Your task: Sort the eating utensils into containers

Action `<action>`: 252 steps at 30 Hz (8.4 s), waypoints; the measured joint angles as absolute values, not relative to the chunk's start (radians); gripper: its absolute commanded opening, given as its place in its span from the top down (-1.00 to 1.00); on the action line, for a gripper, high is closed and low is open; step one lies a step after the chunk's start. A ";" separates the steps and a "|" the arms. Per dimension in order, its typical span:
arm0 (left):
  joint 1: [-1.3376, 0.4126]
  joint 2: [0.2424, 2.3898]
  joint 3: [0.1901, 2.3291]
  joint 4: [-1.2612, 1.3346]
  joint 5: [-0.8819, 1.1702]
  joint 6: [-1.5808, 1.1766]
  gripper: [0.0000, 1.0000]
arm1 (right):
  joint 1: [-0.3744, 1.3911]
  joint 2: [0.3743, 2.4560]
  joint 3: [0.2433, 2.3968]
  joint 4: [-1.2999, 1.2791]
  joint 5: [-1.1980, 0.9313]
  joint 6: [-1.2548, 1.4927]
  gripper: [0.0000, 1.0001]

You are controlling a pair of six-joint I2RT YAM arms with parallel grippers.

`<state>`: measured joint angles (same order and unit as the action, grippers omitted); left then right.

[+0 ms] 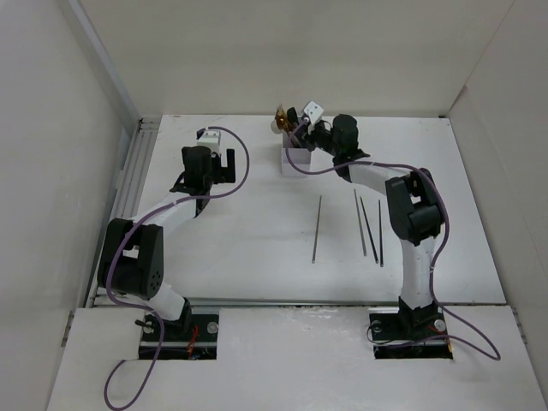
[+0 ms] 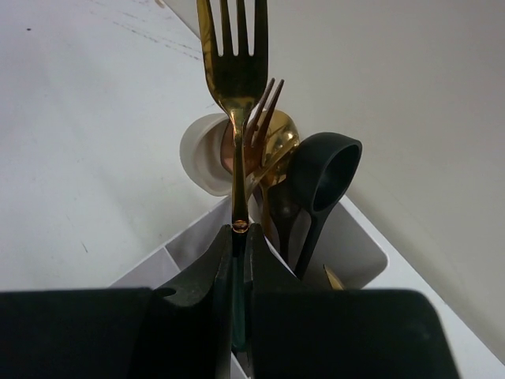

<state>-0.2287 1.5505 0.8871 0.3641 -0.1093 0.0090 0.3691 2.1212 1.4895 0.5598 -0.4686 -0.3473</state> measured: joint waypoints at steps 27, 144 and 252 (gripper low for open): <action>-0.229 1.502 0.859 0.373 -0.064 0.010 -1.00 | 0.471 1.880 1.489 0.231 -0.157 -0.312 -0.39; -0.251 1.518 0.851 0.353 -0.054 0.026 -1.00 | 0.407 2.118 1.391 0.849 -0.391 -0.026 1.00; -0.240 1.182 0.555 0.501 0.074 -0.051 -1.00 | 0.304 1.821 1.182 -0.639 0.146 0.197 1.00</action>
